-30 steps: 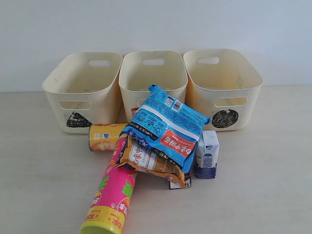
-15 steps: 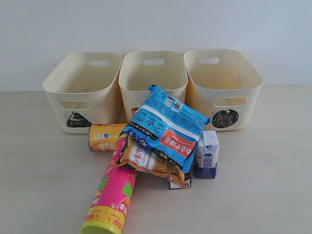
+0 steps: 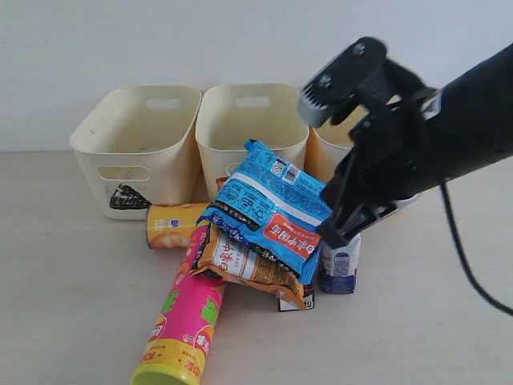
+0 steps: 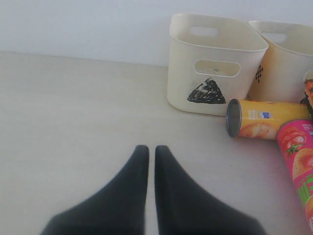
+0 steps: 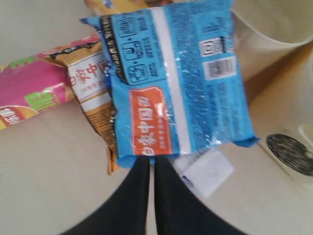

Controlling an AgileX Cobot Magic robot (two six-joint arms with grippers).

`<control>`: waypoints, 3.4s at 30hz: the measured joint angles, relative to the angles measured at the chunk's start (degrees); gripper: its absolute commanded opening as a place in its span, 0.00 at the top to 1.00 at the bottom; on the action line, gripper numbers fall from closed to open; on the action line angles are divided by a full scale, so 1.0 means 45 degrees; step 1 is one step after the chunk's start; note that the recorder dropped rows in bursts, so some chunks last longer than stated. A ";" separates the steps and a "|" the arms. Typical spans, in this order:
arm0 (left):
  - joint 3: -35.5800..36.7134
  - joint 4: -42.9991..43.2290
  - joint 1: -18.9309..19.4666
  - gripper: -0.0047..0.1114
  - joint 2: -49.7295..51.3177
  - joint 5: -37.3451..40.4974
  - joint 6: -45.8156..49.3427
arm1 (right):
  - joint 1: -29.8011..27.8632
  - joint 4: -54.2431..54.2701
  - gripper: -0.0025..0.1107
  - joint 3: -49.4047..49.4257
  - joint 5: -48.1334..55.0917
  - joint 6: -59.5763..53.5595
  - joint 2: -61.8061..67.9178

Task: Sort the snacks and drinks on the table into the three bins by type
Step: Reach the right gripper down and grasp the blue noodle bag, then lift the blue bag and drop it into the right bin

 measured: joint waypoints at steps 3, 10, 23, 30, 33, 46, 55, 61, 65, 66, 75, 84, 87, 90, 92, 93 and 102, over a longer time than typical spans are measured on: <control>0.0000 0.0000 0.0000 0.93 0.0000 0.0000 0.0000 | 0.0664 0.0103 0.92 0.0000 -0.0669 -0.0378 0.0795; 0.0000 0.0000 0.0000 0.93 0.0000 0.0000 0.0000 | 0.1458 0.0185 0.12 -0.0020 -0.2279 -0.0927 0.2378; 0.0000 0.0000 0.0000 0.93 0.0000 0.0000 0.0000 | 0.1478 -0.0219 0.23 -0.0020 -0.6778 -0.1853 0.4429; 0.0000 0.0000 0.0000 0.93 0.0000 0.0000 0.0000 | 0.1478 -0.0324 0.23 -0.0020 -0.8422 -0.2247 0.5163; 0.0000 0.0000 0.0000 0.93 0.0000 0.0000 0.0000 | 0.1478 -0.0324 0.23 -0.0020 -0.8824 -0.2277 0.5390; 0.0000 0.0000 0.0000 0.93 0.0000 0.0000 0.0000 | 0.0800 0.0259 0.57 -0.0050 -0.9418 -0.2332 0.5984; 0.0000 0.0000 0.0000 0.93 0.0000 0.0000 0.0000 | 0.0800 0.0620 0.98 -0.0080 -0.9380 -0.2332 0.5986; 0.0000 0.0000 0.0000 0.93 0.0000 0.0000 0.0000 | 0.0800 0.0771 0.98 -0.0080 -0.8621 -0.2332 0.5283; 0.0000 0.0000 0.0000 0.93 0.0000 0.0000 0.0000 | 0.0800 0.0800 0.98 -0.0080 -0.7853 -0.2332 0.4602; 0.0000 0.0000 0.0000 0.93 0.0000 0.0000 0.0000 | 0.0800 0.0800 0.98 -0.0080 -0.7728 -0.2332 0.4453; 0.0000 0.0000 0.0000 0.93 0.0000 0.0000 0.0000 | 0.0800 0.0800 0.98 -0.0039 -0.6188 -0.2332 0.2608; 0.0000 0.0000 0.0000 0.93 0.0000 0.0000 0.0000 | 0.0800 0.0983 0.98 -0.0039 -0.5587 -0.2246 0.0624; 0.0000 0.0000 0.0000 0.93 0.0000 0.0000 0.0000 | 0.0773 0.1044 0.98 -0.0039 -0.5981 -0.2203 0.0295; 0.0000 0.0000 0.0000 0.93 0.0000 0.0000 0.0000 | 0.0516 0.1053 0.98 -0.0231 -0.6047 -0.2178 0.0243; 0.0000 0.0000 0.0000 0.93 0.0000 0.0000 0.0000 | 0.0112 0.1103 0.98 -0.0538 -0.5962 -0.1984 0.0284; 0.0000 0.0000 0.0000 0.93 0.0000 0.0000 0.0000 | -0.0142 0.1103 0.98 -0.0683 -0.5962 -0.1886 0.0326; 0.0000 0.0000 0.0000 0.93 0.0000 0.0000 0.0000 | -0.2096 0.1103 0.98 -0.2230 -0.5983 -0.1721 0.1242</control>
